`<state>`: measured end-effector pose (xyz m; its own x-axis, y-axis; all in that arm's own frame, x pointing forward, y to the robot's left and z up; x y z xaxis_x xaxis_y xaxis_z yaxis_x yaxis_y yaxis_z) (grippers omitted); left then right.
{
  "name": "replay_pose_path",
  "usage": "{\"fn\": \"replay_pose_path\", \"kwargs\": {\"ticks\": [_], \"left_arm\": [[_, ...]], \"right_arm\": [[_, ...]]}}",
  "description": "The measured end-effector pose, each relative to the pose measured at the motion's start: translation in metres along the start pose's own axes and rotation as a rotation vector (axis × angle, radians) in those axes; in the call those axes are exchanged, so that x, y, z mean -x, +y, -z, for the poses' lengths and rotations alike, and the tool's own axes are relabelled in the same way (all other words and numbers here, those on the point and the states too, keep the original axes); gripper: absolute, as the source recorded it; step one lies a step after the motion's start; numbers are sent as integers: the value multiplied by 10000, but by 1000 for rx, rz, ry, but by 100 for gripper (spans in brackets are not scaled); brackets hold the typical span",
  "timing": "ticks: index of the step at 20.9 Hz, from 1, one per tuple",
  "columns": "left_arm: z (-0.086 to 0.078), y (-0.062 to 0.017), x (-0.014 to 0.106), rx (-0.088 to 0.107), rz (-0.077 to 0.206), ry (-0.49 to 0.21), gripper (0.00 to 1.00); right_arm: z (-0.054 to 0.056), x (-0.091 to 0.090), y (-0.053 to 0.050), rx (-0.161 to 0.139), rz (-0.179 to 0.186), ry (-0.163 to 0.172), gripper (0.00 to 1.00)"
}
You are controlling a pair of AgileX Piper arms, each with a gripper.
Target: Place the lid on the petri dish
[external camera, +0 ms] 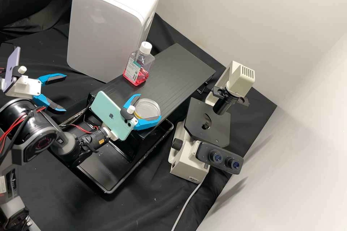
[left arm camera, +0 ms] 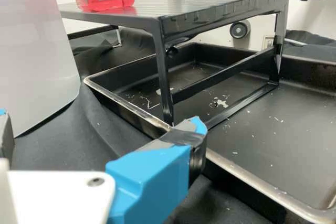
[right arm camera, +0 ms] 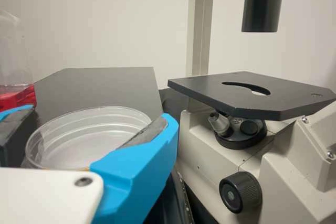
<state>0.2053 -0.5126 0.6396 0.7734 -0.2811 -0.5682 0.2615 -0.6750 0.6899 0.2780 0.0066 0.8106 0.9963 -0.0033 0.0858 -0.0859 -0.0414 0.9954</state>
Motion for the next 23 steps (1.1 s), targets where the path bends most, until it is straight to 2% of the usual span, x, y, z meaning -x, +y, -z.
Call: {"fn": "replay_pose_path", "kwargs": {"ticks": [10, 13, 15, 23], "left_arm": [[0, 0, 0, 0, 0, 0, 100], [0, 0, 0, 0, 0, 0, 100], [0, 0, 0, 0, 0, 0, 100], [0, 0, 0, 0, 0, 0, 100]], "right_arm": [[9, -17, 8, 0, -3, 3, 0], [46, -8, 41, -2, -14, 16, 0], [70, -2, 64, -23, -22, 25, 0], [68, 2, 93, -47, -33, 24, 0]]}}
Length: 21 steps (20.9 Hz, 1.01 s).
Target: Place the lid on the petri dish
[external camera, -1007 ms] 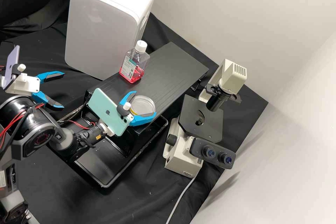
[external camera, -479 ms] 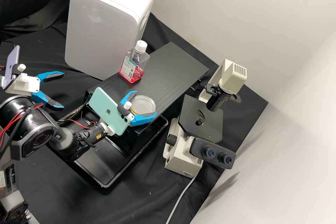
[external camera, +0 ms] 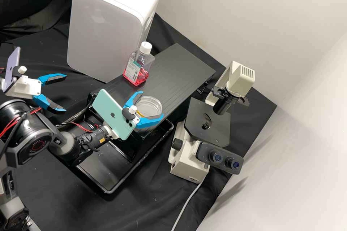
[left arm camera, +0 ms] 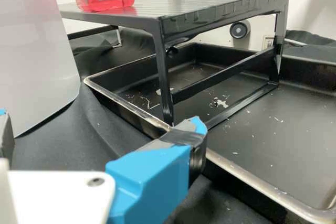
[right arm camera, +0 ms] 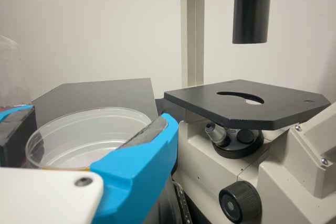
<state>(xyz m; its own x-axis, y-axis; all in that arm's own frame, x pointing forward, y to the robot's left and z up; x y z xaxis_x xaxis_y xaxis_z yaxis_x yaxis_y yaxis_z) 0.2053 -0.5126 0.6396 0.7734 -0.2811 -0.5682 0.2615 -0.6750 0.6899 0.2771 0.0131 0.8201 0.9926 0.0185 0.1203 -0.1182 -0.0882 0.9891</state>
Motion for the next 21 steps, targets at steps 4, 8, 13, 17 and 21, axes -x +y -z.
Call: {"fn": "replay_pose_path", "kwargs": {"ticks": [4, 8, 13, 17, 21], "left_arm": [[0, 0, 0, 0, 0, 0, 100], [5, -27, -6, -1, 11, 2, 100], [4, -25, -6, -1, 10, 2, 100], [4, -25, -6, -1, 10, 2, 100], [4, -25, -6, -1, 10, 2, 100]], "right_arm": [[-9, 0, 10, 0, -4, -3, 0], [-64, -7, 15, -31, -6, -23, 0], [-119, -17, -31, -51, 10, -43, 0], [-141, -23, -66, -66, 27, -44, 0], [-150, -56, -103, -65, 51, -35, 0]]}}
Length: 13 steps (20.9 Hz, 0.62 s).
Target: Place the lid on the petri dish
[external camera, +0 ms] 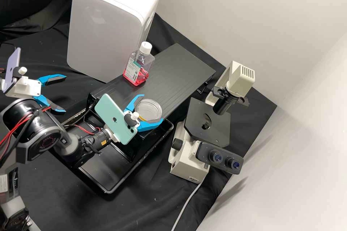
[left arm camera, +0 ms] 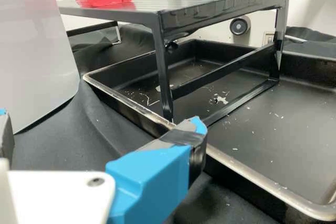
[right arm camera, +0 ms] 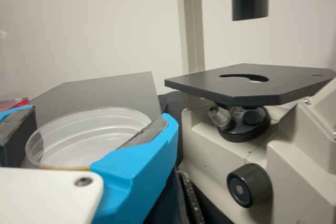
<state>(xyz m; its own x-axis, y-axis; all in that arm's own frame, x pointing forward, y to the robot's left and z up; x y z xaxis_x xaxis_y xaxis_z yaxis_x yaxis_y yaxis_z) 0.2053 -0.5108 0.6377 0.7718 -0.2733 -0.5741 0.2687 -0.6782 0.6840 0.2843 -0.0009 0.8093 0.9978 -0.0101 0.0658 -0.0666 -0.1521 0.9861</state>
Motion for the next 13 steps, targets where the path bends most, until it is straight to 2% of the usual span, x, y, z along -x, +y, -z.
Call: {"fn": "replay_pose_path", "kwargs": {"ticks": [13], "left_arm": [[0, 0, 0, 0, 0, 0, 100]], "right_arm": [[34, -32, -50, 6, 27, -1, 0]]}}
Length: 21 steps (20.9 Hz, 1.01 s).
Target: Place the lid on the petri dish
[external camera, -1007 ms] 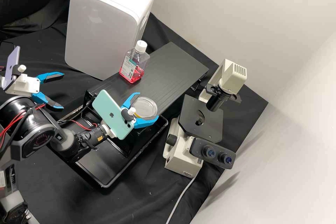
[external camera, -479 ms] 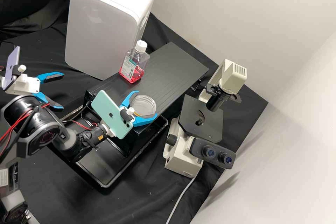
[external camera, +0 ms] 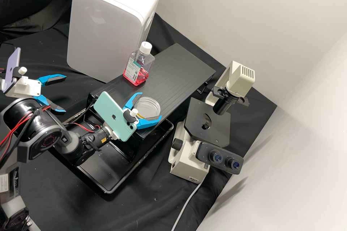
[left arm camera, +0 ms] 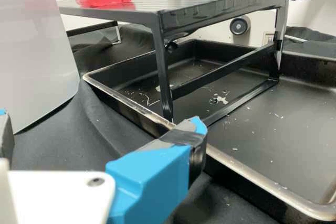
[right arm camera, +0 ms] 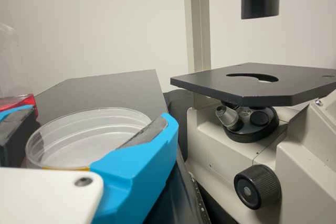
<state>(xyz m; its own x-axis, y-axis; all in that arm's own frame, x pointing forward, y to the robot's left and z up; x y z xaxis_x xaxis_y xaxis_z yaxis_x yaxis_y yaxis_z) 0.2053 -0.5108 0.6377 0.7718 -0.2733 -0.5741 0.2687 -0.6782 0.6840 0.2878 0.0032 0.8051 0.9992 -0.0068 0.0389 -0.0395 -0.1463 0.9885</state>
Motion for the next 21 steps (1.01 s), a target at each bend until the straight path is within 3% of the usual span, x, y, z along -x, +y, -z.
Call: {"fn": "replay_pose_path", "kwargs": {"ticks": [10, 11, 18, 21], "left_arm": [[0, 0, 0, 0, 0, 0, 100], [0, 0, 0, 0, 0, 0, 100], [0, 0, 0, 0, 0, 0, 100], [0, 0, 0, 0, 0, 0, 100]], "right_arm": [[9, -8, 15, 24, -4, 1, 0], [14, -10, 18, 25, -1, -2, 100], [16, -24, 20, 101, 27, -36, 100], [16, -24, 20, 106, 28, -37, 100]]}}
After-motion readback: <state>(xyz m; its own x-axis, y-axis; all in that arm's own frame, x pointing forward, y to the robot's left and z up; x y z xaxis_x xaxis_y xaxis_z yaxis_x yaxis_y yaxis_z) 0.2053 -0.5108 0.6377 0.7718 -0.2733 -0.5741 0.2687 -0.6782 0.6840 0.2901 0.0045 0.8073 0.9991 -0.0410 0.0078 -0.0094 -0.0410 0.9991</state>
